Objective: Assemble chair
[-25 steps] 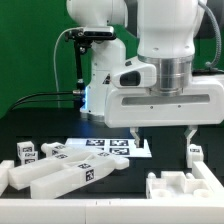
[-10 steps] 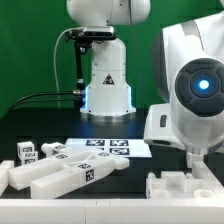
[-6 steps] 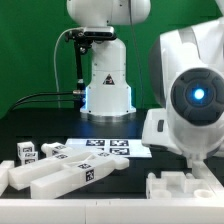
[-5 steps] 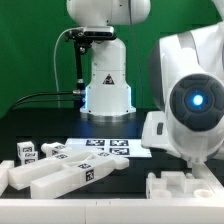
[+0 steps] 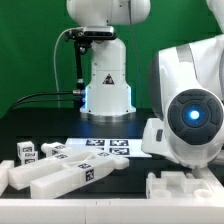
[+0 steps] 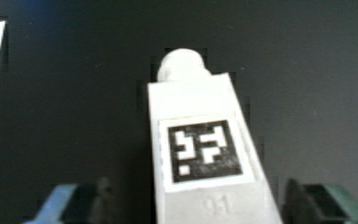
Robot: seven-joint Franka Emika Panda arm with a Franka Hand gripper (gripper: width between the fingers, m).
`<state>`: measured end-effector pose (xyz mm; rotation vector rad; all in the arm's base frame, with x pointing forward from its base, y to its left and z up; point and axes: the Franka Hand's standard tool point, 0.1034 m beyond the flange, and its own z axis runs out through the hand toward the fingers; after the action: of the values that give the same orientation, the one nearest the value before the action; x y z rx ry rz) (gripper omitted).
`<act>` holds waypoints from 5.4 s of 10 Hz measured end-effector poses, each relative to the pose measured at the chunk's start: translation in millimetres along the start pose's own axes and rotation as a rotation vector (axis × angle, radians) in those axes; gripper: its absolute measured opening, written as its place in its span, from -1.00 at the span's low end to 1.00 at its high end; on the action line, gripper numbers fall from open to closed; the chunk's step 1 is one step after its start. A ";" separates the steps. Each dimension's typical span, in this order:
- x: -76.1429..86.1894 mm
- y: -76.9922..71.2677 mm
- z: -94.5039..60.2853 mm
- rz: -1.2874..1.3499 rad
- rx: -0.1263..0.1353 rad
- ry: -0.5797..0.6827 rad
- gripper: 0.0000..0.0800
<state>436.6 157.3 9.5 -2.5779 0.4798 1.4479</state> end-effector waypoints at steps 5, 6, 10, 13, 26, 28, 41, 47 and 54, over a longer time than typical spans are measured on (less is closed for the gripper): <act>-21.9 11.6 -35.9 -0.045 -0.006 0.030 -0.29; -27.4 18.6 -59.1 -0.081 -0.014 0.129 -0.29; -56.3 29.1 -138.4 -0.181 -0.020 0.428 -0.29; -48.4 19.8 -142.6 -0.202 0.016 0.658 -0.29; -2.9 -21.3 -207.2 -0.407 0.057 1.496 -0.29; -2.7 -21.2 -206.9 -0.415 0.048 1.493 -0.29; 7.7 -21.6 -192.3 -0.518 -0.061 1.479 -0.29; 22.4 -17.8 -178.1 -0.513 -0.070 1.472 -0.29; 24.7 -21.7 -184.2 -0.509 -0.068 1.446 0.13</act>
Offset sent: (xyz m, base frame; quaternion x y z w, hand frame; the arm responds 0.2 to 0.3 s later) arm 0.0047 -0.0200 0.0493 -0.0427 -0.0181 -0.0248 0.9986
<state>604.2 121.1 84.5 -2.9927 -0.1534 -0.6964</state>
